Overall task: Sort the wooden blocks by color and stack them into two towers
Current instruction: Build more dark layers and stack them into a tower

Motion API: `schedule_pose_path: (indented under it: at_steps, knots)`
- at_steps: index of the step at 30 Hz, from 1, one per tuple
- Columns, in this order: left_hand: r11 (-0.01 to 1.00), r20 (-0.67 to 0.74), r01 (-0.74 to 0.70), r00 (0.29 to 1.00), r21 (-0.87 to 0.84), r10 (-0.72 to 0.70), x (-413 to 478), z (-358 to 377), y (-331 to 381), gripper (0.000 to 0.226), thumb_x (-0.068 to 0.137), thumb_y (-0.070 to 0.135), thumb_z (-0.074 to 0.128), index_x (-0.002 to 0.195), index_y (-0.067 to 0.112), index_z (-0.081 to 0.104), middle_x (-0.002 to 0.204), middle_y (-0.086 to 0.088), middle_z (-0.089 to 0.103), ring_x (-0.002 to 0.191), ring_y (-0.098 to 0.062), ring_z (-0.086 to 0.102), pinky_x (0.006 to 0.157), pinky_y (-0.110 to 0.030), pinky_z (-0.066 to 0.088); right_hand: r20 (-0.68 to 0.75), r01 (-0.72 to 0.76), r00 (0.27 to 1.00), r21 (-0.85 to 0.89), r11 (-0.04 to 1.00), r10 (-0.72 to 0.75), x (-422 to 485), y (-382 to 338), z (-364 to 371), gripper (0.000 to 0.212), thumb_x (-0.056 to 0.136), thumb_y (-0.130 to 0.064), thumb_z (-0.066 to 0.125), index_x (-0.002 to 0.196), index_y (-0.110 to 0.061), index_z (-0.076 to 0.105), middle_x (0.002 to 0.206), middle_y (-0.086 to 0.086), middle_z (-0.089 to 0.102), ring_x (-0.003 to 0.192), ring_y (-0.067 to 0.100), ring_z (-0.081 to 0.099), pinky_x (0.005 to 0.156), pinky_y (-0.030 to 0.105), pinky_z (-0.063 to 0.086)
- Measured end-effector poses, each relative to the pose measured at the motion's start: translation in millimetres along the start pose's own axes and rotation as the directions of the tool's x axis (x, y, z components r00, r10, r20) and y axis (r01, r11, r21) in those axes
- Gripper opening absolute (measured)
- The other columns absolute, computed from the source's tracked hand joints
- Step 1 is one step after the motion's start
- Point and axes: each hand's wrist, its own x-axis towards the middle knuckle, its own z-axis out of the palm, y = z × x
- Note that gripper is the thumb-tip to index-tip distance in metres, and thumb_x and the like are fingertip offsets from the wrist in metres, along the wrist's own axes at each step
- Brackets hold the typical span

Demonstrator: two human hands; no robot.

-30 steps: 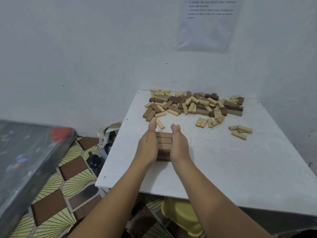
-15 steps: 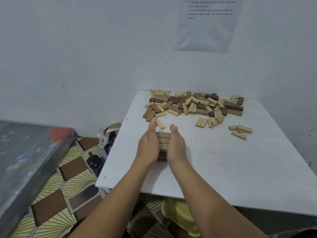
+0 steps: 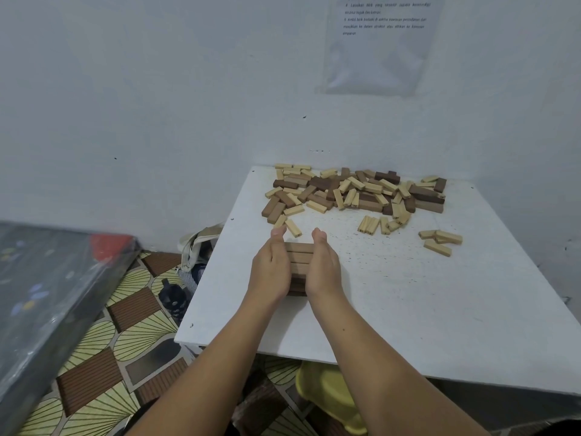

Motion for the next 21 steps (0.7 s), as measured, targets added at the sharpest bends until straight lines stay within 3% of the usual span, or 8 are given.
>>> schedule_pose_path:
  at_steps: [3, 5, 8, 11, 13, 16, 19, 21]
  knots:
    - [1.000, -0.034, -0.009, 0.999, 0.013, 0.010, -2, -5, -1, 0.052, 0.112, 0.046, 0.019, 0.153, 0.032, 0.048, 0.141, 0.021, 0.046, 0.135, 0.002, 0.038, 0.107, -0.016, 0.024, 0.001, 0.022, 1.000, -0.009, 1.000, -0.022, -4, -2, -8, 0.052, 0.109, -0.052, 0.030, 0.153, -0.030, 0.044, 0.142, -0.014, 0.052, 0.129, 0.006, 0.050, 0.109, 0.026, 0.038]
    - [0.998, -0.074, -0.054, 0.996, 0.018, 0.055, -6, -14, 2, 0.050, 0.112, 0.045, 0.022, 0.154, 0.032, 0.047, 0.148, 0.020, 0.046, 0.140, 0.002, 0.036, 0.110, -0.017, 0.022, -0.005, 0.057, 0.998, -0.043, 0.997, -0.057, -5, -4, -26, 0.051, 0.110, -0.049, 0.029, 0.155, -0.030, 0.041, 0.154, -0.013, 0.043, 0.145, 0.008, 0.036, 0.115, 0.025, 0.025]
    - [0.982, -0.080, -0.161, 0.982, 0.096, 0.169, -15, -26, 16, 0.043, 0.111, 0.038, 0.035, 0.153, 0.034, 0.047, 0.148, 0.024, 0.045, 0.137, 0.007, 0.036, 0.108, -0.011, 0.023, -0.007, 0.132, 0.991, -0.141, 0.981, -0.134, 3, -11, -74, 0.049, 0.110, -0.045, 0.033, 0.156, -0.027, 0.041, 0.158, -0.015, 0.040, 0.143, 0.000, 0.032, 0.111, 0.022, 0.023]
    - [0.939, 0.028, -0.264, 0.964, 0.221, 0.265, -15, -18, 48, 0.048, 0.106, 0.022, 0.049, 0.151, 0.038, 0.048, 0.148, 0.026, 0.043, 0.131, 0.010, 0.039, 0.091, 0.006, 0.026, -0.050, 0.149, 0.985, -0.260, 0.954, -0.168, 29, -24, -130, 0.044, 0.107, -0.029, 0.047, 0.151, -0.024, 0.049, 0.151, -0.012, 0.049, 0.141, 0.005, 0.039, 0.110, 0.024, 0.028]
    - [0.893, 0.131, -0.325, 0.945, 0.313, 0.298, -11, 2, 70, 0.050, 0.101, 0.021, 0.054, 0.148, 0.039, 0.049, 0.142, 0.025, 0.046, 0.128, 0.006, 0.042, 0.092, -0.002, 0.031, -0.083, 0.127, 0.983, -0.354, 0.927, -0.166, 46, -34, -165, 0.043, 0.103, -0.019, 0.054, 0.145, -0.025, 0.056, 0.139, -0.010, 0.059, 0.134, 0.012, 0.050, 0.103, 0.026, 0.038]
    - [0.831, 0.232, -0.361, 0.930, 0.423, 0.286, 2, 45, 94, 0.045, 0.099, 0.028, 0.056, 0.144, 0.032, 0.054, 0.136, 0.018, 0.056, 0.128, -0.002, 0.049, 0.103, -0.023, 0.040, -0.104, 0.107, 0.979, -0.470, 0.876, -0.175, 68, -50, -204, 0.042, 0.097, -0.010, 0.057, 0.137, -0.024, 0.063, 0.120, -0.005, 0.067, 0.108, 0.012, 0.061, 0.074, 0.017, 0.045]
    - [0.718, 0.314, -0.310, 0.940, 0.624, 0.133, 35, 94, 105, 0.050, 0.097, 0.043, 0.055, 0.142, 0.023, 0.054, 0.128, 0.006, 0.062, 0.116, -0.017, 0.060, 0.092, -0.035, 0.052, -0.117, 0.128, 0.968, -0.534, 0.836, -0.223, 94, -63, -229, 0.037, 0.094, -0.007, 0.058, 0.127, -0.022, 0.068, 0.111, -0.005, 0.066, 0.093, 0.003, 0.060, 0.062, 0.011, 0.042]
    - [0.590, 0.331, -0.260, 0.944, 0.764, -0.014, 62, 125, 109, 0.050, 0.097, 0.050, 0.053, 0.135, 0.018, 0.057, 0.115, 0.002, 0.063, 0.107, -0.022, 0.061, 0.080, -0.033, 0.048, -0.097, 0.156, 0.959, -0.602, 0.783, -0.266, 116, -68, -239, 0.035, 0.093, -0.007, 0.059, 0.123, -0.025, 0.067, 0.111, -0.005, 0.063, 0.092, 0.004, 0.059, 0.063, 0.012, 0.044]
